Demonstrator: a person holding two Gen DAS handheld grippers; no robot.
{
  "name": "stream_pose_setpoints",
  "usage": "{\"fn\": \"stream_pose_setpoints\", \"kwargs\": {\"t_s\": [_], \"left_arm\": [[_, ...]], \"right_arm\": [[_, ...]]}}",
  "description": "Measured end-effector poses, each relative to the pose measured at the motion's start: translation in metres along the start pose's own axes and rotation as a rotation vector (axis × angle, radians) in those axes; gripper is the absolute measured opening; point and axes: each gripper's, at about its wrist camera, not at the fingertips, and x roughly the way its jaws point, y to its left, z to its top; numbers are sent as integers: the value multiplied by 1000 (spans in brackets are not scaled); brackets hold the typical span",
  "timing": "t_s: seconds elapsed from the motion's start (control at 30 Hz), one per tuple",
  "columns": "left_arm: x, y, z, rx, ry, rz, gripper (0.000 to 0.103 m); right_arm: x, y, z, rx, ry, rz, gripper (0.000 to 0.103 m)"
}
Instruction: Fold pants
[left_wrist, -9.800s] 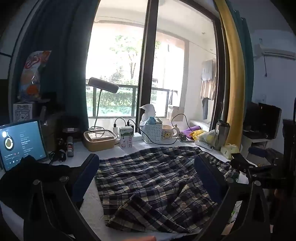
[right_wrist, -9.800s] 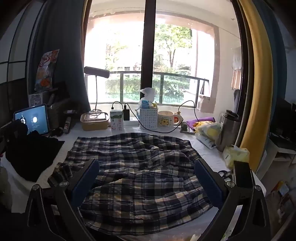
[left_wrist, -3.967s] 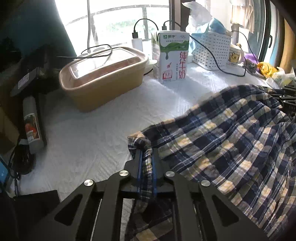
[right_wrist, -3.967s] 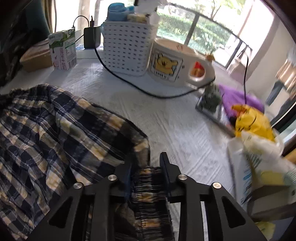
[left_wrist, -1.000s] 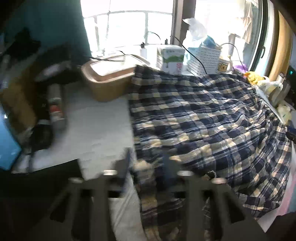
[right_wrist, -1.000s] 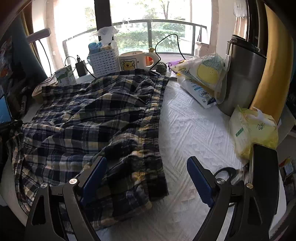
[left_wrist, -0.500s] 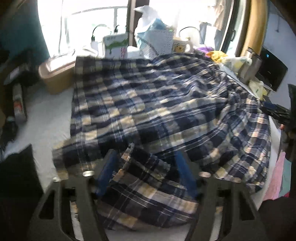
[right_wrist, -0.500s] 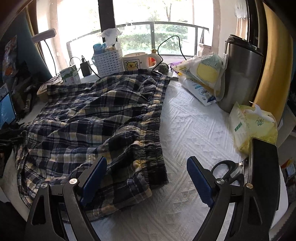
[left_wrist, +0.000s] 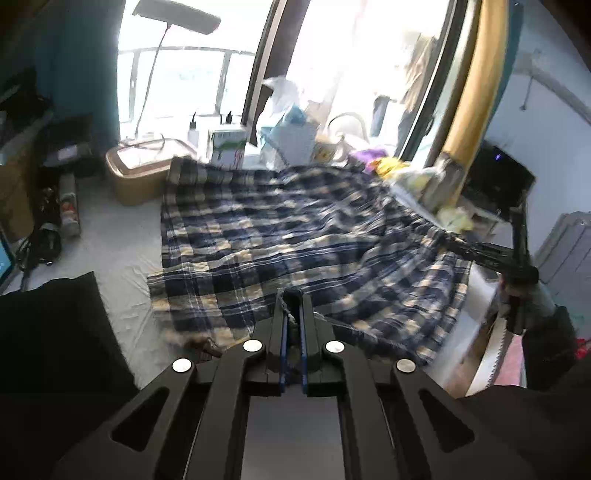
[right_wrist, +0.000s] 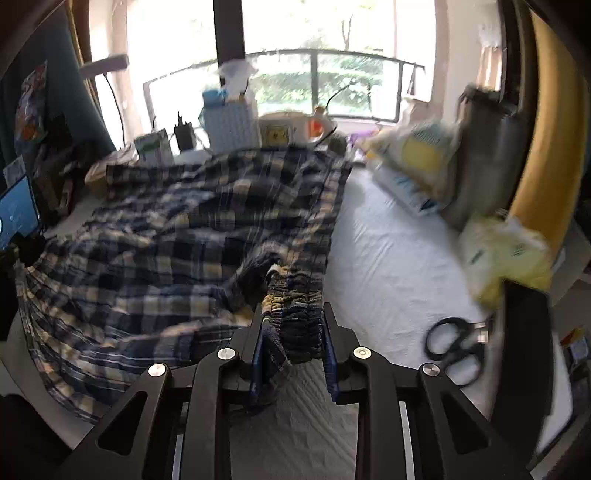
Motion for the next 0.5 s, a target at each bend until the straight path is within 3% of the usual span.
{"fn": "stream_pose_setpoints", "kwargs": {"t_s": [0.2,0.5], "left_arm": [[-22,5,-37,-21,60,-39,3],[-19,23,-97,-98,189,-4,3]], "right_arm": [[-34,0,-6,9,-12,-56,26],[-38,-4,-43,55,39,-100,26]]}}
